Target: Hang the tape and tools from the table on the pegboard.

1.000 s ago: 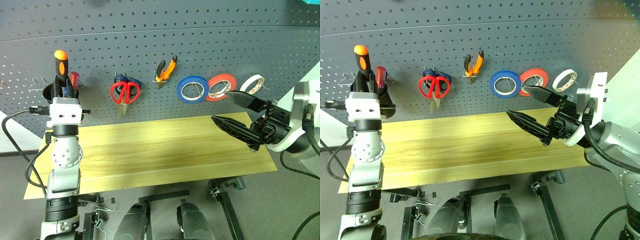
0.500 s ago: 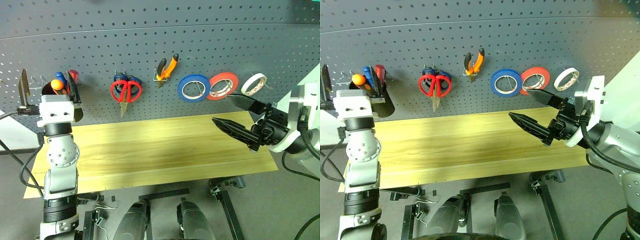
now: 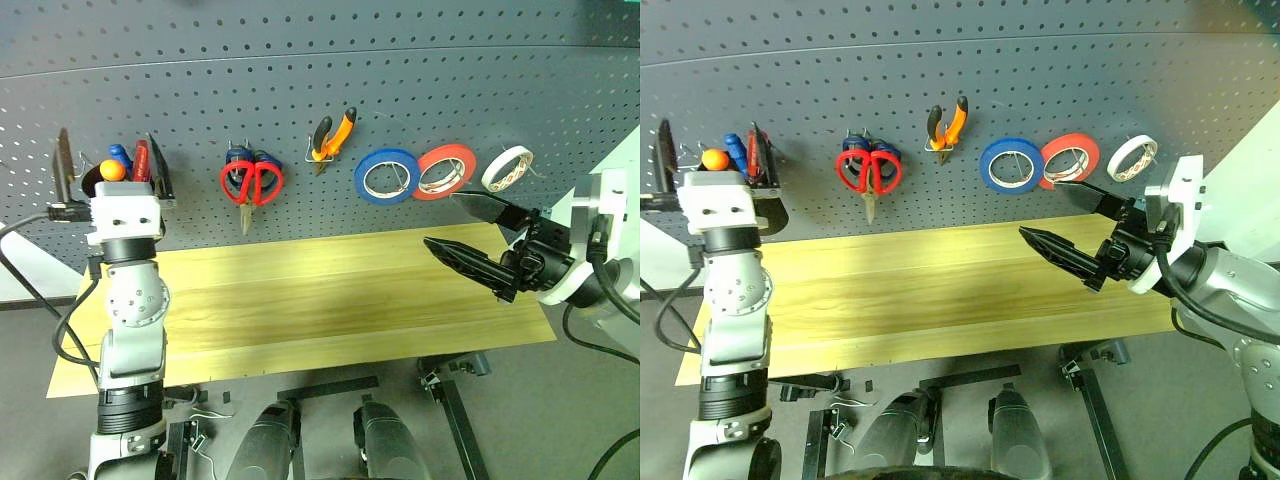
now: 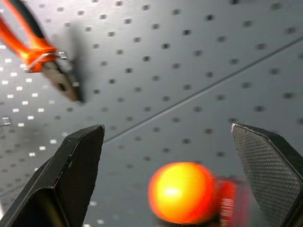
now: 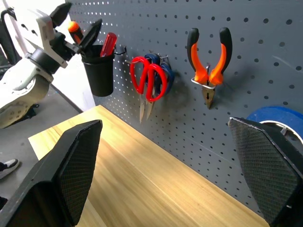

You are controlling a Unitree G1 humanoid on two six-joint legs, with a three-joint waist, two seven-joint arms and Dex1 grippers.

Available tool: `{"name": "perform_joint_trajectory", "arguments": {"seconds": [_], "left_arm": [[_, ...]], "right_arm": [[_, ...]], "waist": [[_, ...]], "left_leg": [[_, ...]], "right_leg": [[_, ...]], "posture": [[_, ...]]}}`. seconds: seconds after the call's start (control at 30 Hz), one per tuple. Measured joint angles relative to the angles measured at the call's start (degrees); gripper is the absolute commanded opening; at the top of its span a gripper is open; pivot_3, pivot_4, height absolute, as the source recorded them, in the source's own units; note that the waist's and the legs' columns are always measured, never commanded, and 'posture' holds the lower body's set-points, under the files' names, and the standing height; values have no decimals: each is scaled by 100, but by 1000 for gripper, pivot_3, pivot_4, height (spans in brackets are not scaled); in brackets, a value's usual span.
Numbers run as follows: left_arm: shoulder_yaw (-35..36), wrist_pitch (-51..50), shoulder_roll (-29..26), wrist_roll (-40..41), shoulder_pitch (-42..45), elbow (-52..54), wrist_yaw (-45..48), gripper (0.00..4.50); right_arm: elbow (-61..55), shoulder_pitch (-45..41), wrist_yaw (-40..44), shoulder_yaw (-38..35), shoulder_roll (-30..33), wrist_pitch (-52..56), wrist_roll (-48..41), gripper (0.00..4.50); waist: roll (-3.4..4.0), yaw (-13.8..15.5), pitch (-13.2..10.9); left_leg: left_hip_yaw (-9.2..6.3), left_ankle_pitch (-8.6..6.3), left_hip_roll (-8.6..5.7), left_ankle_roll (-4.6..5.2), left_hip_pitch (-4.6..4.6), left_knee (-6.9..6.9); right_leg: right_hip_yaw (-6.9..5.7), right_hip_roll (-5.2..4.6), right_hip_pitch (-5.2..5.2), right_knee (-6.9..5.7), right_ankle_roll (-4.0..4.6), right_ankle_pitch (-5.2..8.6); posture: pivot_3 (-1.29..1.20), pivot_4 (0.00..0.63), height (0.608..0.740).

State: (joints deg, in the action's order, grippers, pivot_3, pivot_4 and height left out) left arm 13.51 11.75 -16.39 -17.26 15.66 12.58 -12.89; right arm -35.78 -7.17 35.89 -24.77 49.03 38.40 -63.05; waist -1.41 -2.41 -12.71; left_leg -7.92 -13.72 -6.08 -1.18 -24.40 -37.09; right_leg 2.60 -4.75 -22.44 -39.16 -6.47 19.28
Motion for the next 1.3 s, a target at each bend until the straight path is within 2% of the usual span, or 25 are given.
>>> {"name": "perform_joint_trajectory", "arguments": {"seconds": [0.53, 0.63, 0.87, 1.0, 1.1, 1.2, 1.3], "left_arm": [[-979, 0, 568, -108, -383, 749, 460, 4485], [-1118, 23, 630, -108, -447, 846, 536, 4485], [-1814, 410, 607, -14, -1061, 800, 1078, 4485], [-1977, 488, 297, 350, -1006, 224, 1697, 4485], [-1963, 390, 137, 717, -719, -250, 2168, 4485], [-1952, -107, 139, 1617, -421, -624, 2980, 4485], [-2063, -438, 8, 2268, -375, -995, 3910, 4485]], "right_arm": [[1, 25, 1, 126, -119, -92, 286, 4500], [0, 79, 1, 129, -183, -169, 406, 4500], [12, 149, 51, 307, -527, -566, 927, 4500], [98, 296, 165, 438, -756, -875, 1263, 4500], [125, 547, 212, 477, -928, -1084, 1508, 4500], [117, 737, 182, 692, -1244, -1269, 1719, 4500], [96, 1117, 44, 995, -1631, -1461, 2033, 4500]], "waist": [[0, 12, 0], [2, 11, 3], [24, 51, 88], [73, 191, 385], [68, 302, 551], [69, 324, 625], [68, 307, 697]], "left_leg": [[2, -1, 0, 2, -2, 0], [2, -1, 0, 2, 0, 0], [3, 1, -2, -3, 0, 2], [6, 17, -4, -30, 6, 4], [4, 11, -5, -19, 25, -1], [4, 7, -7, -6, 104, -1], [2, 5, -4, -5, 119, 3]], "right_leg": [[-4, 1, 0, 5, -1, 0], [-7, 1, 2, 5, -1, 0], [-8, 4, -1, 3, -1, 0], [-9, 8, 4, 4, -2, 0], [-11, 15, 26, 3, -8, -4], [-11, 15, 112, 16, -15, -7], [-10, 14, 127, 24, -14, -6]], "posture": [[-104, 217, 719], [-93, 188, 719], [-43, 70, 719], [-19, 0, 719], [-16, 0, 719], [-20, 0, 719], [-33, 0, 719]]}}
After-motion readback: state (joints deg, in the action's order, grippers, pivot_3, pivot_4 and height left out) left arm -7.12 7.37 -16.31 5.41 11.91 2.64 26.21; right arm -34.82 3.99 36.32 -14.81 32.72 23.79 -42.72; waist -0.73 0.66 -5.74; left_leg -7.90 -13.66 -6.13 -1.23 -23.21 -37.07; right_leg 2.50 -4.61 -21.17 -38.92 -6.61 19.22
